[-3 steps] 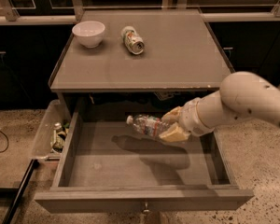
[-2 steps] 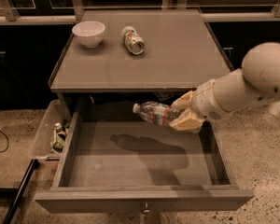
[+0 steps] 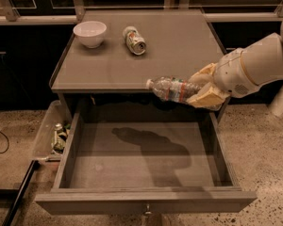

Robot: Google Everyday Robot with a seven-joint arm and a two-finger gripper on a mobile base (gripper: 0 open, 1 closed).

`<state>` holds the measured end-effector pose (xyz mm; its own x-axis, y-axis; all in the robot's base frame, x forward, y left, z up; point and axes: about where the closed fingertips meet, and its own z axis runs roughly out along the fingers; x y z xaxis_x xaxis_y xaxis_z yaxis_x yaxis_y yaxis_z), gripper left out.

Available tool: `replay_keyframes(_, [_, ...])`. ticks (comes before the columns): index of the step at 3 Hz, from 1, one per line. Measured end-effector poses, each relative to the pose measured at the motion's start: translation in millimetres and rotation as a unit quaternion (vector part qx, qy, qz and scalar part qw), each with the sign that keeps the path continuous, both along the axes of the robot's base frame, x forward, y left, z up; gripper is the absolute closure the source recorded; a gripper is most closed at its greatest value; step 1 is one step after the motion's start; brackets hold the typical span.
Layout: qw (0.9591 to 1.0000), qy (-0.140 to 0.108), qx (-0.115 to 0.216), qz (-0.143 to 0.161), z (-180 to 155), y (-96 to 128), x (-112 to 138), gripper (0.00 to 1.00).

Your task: Pick water bottle from top drawer and place on counter

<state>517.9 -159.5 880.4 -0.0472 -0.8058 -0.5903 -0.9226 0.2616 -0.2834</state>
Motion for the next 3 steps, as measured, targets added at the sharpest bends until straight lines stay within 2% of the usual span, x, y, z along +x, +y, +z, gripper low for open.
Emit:
replay_keyframes(1, [0.9997, -0.01, -0.003, -0.023, -3, -9, 17, 1.0])
replay_keyframes(2, [0.9995, -0.027, 0.0, -0.019, 5, -20, 53, 1.0])
replay_keyframes(3, [0.9988, -0.043, 0.021, -0.01, 20, -32, 98, 1.0])
